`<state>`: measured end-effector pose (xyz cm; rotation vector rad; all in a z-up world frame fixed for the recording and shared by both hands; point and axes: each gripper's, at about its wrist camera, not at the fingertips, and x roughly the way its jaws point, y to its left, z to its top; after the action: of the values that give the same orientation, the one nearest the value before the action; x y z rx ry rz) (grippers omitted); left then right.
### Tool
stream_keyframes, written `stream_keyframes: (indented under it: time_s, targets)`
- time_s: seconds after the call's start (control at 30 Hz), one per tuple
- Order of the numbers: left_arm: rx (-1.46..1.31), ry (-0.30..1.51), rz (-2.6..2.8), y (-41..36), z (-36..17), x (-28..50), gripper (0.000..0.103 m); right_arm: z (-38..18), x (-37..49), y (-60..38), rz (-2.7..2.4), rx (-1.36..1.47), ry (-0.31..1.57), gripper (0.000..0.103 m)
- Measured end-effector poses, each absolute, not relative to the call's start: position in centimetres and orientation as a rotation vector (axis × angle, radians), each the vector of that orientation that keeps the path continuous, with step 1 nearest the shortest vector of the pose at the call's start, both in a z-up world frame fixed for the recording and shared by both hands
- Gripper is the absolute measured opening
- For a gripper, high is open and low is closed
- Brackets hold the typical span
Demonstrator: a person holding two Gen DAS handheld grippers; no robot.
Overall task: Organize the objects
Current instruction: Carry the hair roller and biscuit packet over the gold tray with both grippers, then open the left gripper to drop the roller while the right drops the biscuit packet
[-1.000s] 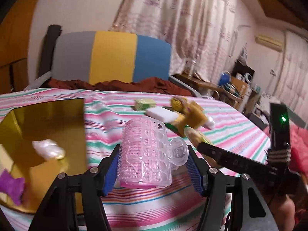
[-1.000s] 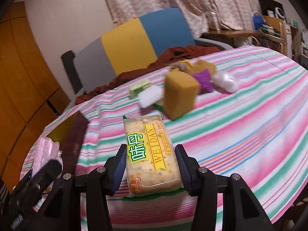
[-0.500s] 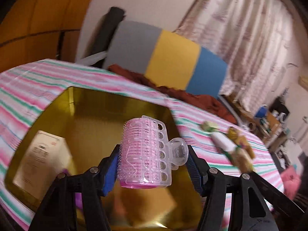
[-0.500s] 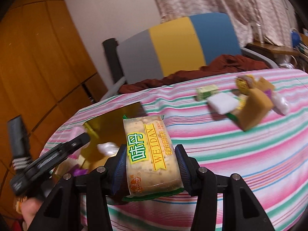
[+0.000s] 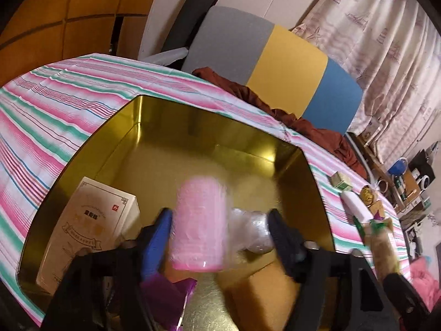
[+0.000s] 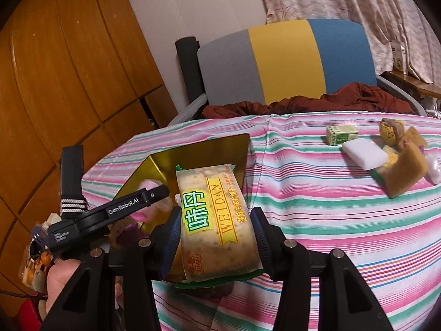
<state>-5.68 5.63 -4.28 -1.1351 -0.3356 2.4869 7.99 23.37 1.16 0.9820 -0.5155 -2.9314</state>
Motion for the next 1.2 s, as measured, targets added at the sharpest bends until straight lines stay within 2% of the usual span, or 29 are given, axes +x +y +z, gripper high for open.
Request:
stream_keyframes:
  time_s: [0.07, 0.23, 0.57, 0.97, 1.2]
  targets:
    - [-1.099, -0.353, 2.516, 5.1, -3.7, -5.1, 0.094, 1.0, 7.6, 23.0, -2.925, 0.996, -0.503, 0.050]
    - [-1.013, -0.438, 2.573, 2.9, -1.9, -4.0, 0.103, 0.4, 6.8, 22.3, -2.905, 1.031, -0.485, 0.050]
    - [-0.927, -0.580, 2.713, -1.6, 0.4, -2.6, 0.103, -0.4, 3.0, 21.0, -2.920, 1.110, -0.414, 0.050]
    - [-0.961, -0.606, 2.702, -3.0, -0.1, -1.8, 0.103, -1.3, -2.1, 20.2, -3.025, 1.229, -0.295, 0.051]
    - [-0.975, -0.608, 2.693, -3.0, -0.4, -1.6, 0.103, -1.1, -1.6, 21.3, -3.037, 1.223, -0.371, 0.052]
